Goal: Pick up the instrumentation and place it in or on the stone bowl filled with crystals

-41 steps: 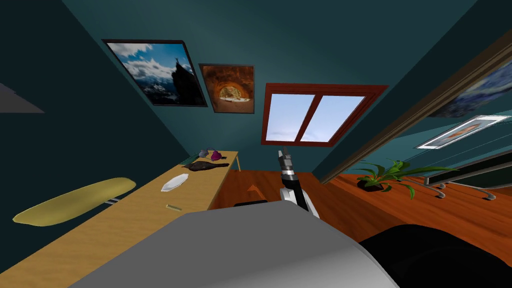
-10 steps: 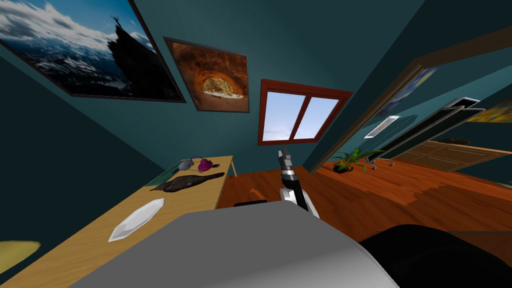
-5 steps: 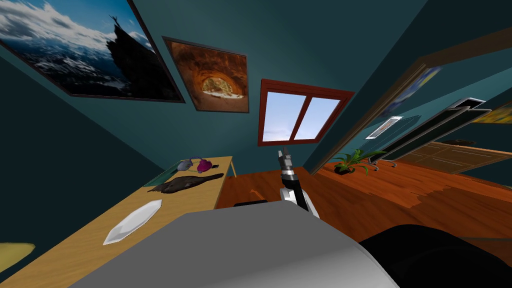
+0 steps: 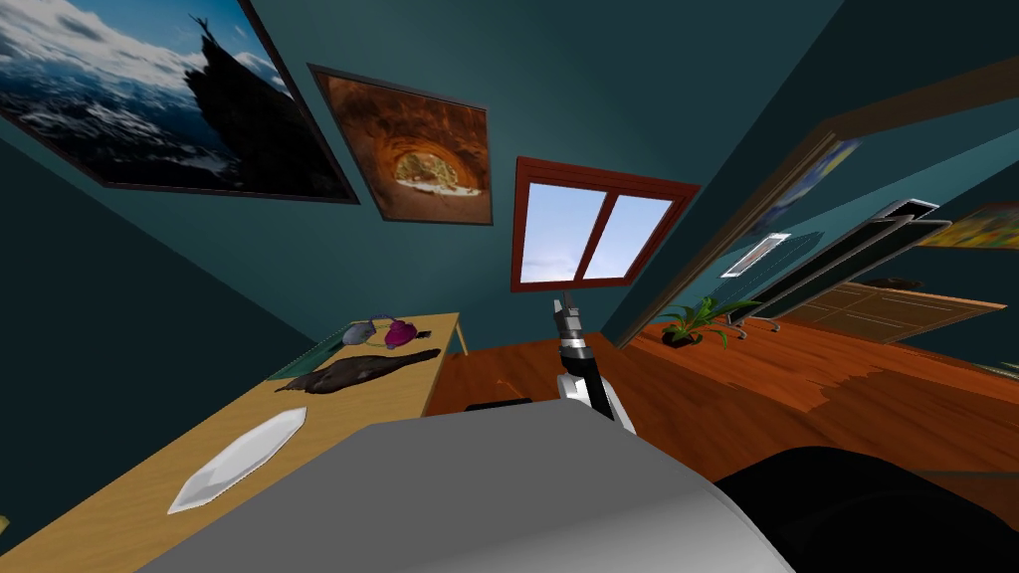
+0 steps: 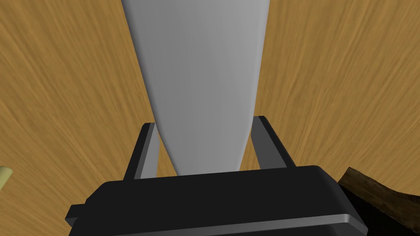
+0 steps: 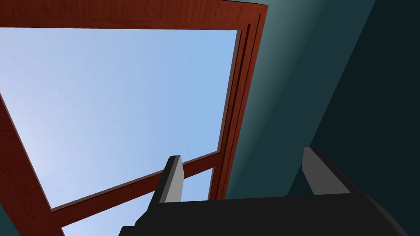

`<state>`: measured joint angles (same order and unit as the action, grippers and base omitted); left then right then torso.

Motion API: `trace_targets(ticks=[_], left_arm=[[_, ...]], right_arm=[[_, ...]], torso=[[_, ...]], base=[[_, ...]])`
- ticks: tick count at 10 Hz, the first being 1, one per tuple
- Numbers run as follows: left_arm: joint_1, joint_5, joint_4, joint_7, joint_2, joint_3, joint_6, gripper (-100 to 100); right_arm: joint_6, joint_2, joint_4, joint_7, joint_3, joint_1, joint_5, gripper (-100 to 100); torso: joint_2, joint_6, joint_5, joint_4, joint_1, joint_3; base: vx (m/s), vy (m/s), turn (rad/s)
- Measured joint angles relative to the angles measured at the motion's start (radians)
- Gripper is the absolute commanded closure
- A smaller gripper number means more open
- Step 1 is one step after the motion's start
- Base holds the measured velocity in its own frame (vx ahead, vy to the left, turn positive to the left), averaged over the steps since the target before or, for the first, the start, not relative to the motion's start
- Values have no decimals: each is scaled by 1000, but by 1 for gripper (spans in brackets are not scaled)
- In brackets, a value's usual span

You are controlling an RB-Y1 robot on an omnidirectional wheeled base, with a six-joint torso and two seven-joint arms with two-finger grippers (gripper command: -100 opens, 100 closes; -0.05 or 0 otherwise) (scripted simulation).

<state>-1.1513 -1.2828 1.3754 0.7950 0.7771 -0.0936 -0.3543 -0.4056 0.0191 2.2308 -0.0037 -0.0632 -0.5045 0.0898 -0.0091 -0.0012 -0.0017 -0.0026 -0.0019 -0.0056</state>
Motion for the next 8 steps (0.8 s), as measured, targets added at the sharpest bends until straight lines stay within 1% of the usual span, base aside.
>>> trace_targets(ticks=[1, 2, 3, 4, 5, 6, 7, 8], left_arm=[[-29, 5, 5, -8, 17, 15, 9, 100], [-39, 4, -15, -4, 29, 23, 20, 100], [-53, -35, -24, 25, 46, 26, 30, 100], [-74, -47, -25, 39, 56, 33, 40, 100], [-103, -75, -26, 57, 74, 43, 51, 100], [-135, -61, -13, 40, 93, 56, 58, 100], [-144, -80, -17, 48, 101, 59, 63, 100], [-165, -86, -13, 54, 107, 63, 73, 100]], right_arm=[[0, 0, 0, 0, 0, 0, 0, 0], [0, 0, 0, 0, 0, 0, 0, 0], [0, 0, 0, 0, 0, 0, 0, 0], [0, 0, 0, 0, 0, 0, 0, 0], [0, 0, 0, 0, 0, 0, 0, 0], [0, 0, 0, 0, 0, 0, 0, 0], [0, 0, 0, 0, 0, 0, 0, 0], [0, 0, 0, 0, 0, 0, 0, 0]], torso=[[-1, 0, -1, -1, -3, -1], [-3, 0, -1, -1, -7, -2], [-2, -1, -1, -1, -6, -2], [0, 0, -1, -1, -5, -1], [0, 0, -2, -1, -8, -1], [-3, 0, -2, -1, -12, -2], [-2, -1, -2, -1, -9, -2], [0, -1, -2, -1, -8, -1]], base=[[76, -153, -71], [50, -114, -9], [22, -98, -33], [23, -139, -76], [68, -201, -48], [47, -140, -3], [5, -110, -38], [-8, -77, -14]])
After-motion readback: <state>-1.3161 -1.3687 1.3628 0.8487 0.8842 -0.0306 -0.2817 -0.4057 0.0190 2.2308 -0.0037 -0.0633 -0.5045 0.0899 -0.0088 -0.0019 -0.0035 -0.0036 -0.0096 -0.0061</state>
